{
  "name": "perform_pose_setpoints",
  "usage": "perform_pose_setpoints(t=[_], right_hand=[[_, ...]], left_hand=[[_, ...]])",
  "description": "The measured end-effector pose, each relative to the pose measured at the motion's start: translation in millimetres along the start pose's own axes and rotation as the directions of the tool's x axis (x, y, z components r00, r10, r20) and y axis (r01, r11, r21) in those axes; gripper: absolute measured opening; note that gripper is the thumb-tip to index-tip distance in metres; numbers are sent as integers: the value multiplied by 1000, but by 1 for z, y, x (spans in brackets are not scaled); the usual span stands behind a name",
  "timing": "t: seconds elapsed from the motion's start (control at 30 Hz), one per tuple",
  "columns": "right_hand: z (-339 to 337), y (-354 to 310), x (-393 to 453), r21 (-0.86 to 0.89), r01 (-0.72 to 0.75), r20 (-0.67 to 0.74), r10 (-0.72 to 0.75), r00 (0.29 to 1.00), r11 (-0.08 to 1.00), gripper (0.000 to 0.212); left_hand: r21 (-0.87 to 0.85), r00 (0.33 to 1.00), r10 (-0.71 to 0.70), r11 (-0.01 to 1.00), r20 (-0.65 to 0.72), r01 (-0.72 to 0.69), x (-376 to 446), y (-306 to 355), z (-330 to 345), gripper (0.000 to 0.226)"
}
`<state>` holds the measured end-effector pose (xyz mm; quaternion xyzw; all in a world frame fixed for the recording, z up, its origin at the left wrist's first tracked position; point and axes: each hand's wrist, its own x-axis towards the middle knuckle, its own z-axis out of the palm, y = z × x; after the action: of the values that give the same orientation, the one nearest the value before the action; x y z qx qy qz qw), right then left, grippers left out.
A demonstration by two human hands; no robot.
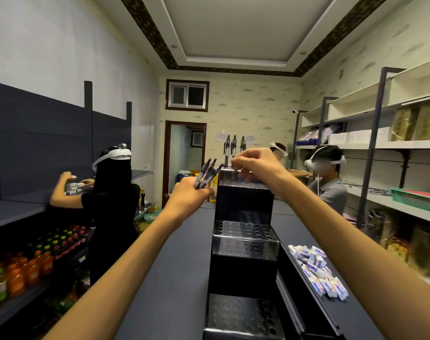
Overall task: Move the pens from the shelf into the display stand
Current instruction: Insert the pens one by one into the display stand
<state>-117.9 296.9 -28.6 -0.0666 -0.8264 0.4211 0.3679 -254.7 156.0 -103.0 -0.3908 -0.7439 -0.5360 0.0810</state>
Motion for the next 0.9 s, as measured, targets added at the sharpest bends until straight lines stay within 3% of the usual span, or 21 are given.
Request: perform_pose_setpoints(t=[0.07, 0.13, 0.3, 0.5, 0.6, 0.77, 0.83, 0.9], right_hand=[[5, 2, -7, 28, -72, 139, 67, 988, 997, 29], [10, 6, -11, 4, -64, 188, 62, 980, 998, 35], [19, 13, -15, -32, 17, 148, -12, 989, 999, 36], [19, 13, -16, 34, -64, 156, 58, 986, 997, 27], [23, 13, -11, 119, -109, 54, 103, 993, 987, 19], [9, 10, 4, 370, -77, -138, 136, 981, 926, 16], [-1, 10, 16, 271, -46, -257, 118, 959, 961, 19], [-12, 8, 28, 54, -47, -359, 63, 931, 997, 24]], left_hand=[[-22, 1000, 16, 1000, -12, -17, 0, 5, 5, 24], [-42, 1000, 28, 999, -13, -29, 0, 8, 10, 21], [-27, 996, 92, 995, 2, -92, 0, 17, 17, 17], [-38, 992, 115, 993, 41, -114, 2, 20, 17, 9], [-31, 993, 92, 995, 72, -90, 2, 17, 17, 8], [1, 995, 36, 999, 92, -36, 2, 8, 17, 26], [-11, 996, 15, 1000, 86, -14, 2, 6, 15, 29], [-23, 997, 15, 1000, 74, -14, 2, 6, 11, 28]])
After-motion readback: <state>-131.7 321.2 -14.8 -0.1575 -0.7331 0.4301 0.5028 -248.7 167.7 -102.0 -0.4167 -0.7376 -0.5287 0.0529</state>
